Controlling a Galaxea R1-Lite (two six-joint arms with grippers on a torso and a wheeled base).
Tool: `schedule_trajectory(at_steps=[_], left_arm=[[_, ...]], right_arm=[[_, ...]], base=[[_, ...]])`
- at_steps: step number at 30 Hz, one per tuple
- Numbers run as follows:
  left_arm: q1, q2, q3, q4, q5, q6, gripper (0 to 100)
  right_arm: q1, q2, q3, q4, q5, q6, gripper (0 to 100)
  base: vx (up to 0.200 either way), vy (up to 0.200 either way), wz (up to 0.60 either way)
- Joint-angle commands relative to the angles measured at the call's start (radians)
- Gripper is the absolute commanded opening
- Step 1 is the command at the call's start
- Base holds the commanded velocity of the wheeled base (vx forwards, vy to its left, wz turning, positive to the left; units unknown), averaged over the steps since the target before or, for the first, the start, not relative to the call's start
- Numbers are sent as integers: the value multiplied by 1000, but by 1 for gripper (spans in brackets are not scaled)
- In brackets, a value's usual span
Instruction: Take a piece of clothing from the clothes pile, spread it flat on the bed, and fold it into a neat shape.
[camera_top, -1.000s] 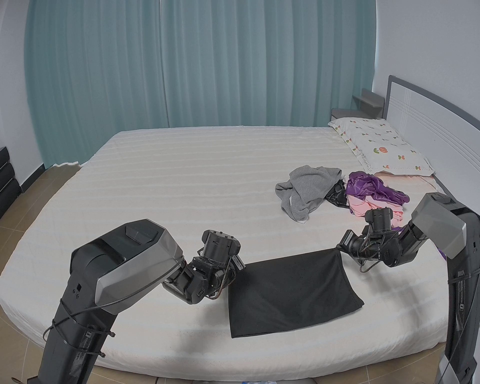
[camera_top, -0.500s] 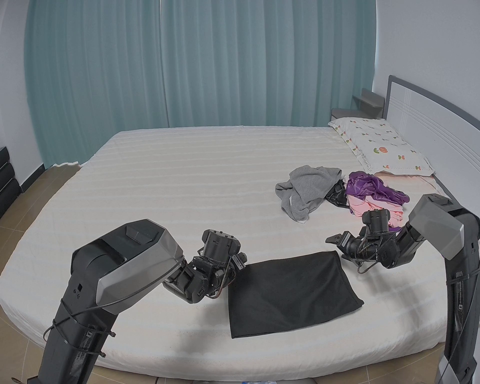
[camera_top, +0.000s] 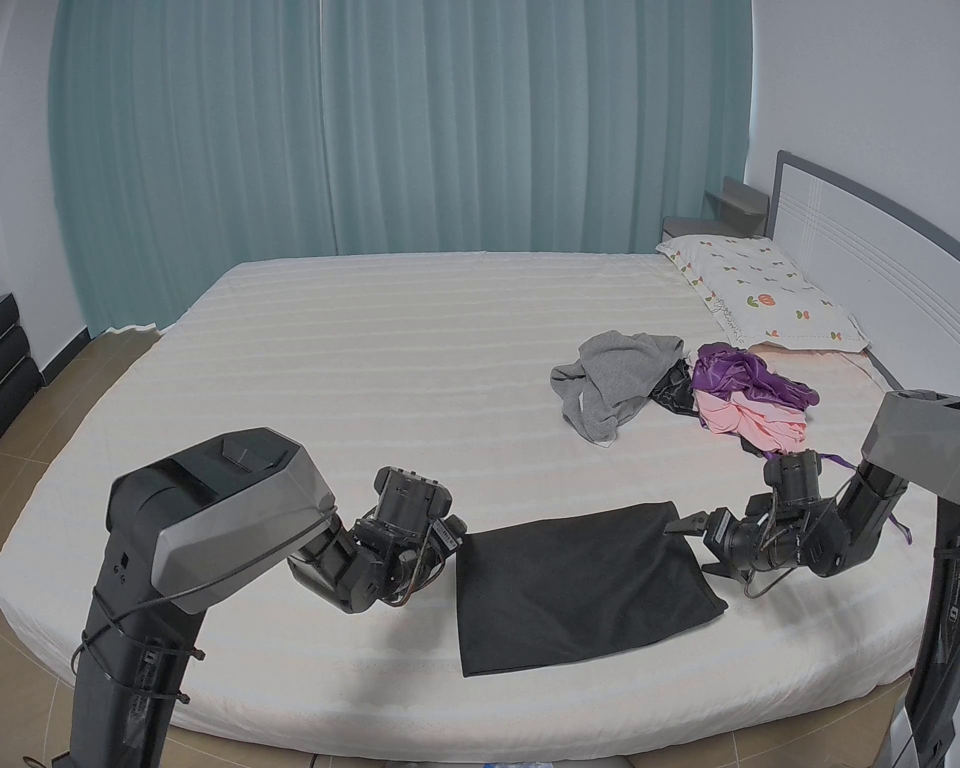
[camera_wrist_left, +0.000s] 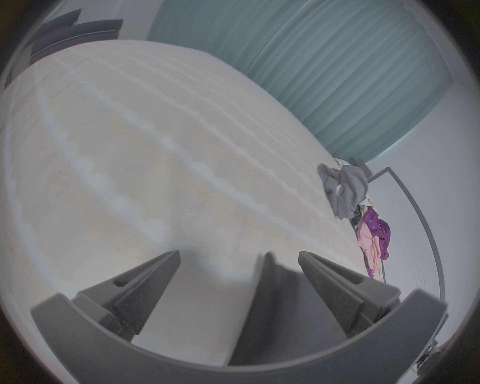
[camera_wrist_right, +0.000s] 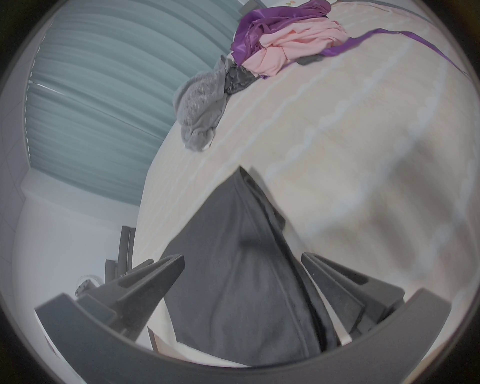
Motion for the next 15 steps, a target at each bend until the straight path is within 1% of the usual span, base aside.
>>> schedule_trajectory(at_steps=[1,3,5,9,12,13,15], left_arm=[[20,-163,204,-10,-44,-99,100],[20,-189,246,-22,-53,-135,100],[20,-200,278,-50,-55,-150,100],[20,-200,324,-131,-53,-150,100],[20,-198,335,-157,-53,-148,100],[20,-198,336,-161,-53,-147,100],[20,-200,336,-161,-53,-147,100]], right_arm=[[7,-114,206,-71,35,-32,100],[8,-120,246,-78,34,-43,100],[5,-123,264,-78,37,-47,100],[5,-117,290,-80,34,-52,100],[0,-123,295,-78,34,-52,100],[-1,-123,299,-78,34,-52,0],[-4,-123,310,-78,32,-58,0]], base=[[0,0,0],[0,0,0],[0,0,0],[0,0,0],[0,0,0],[0,0,0],[0,0,0]])
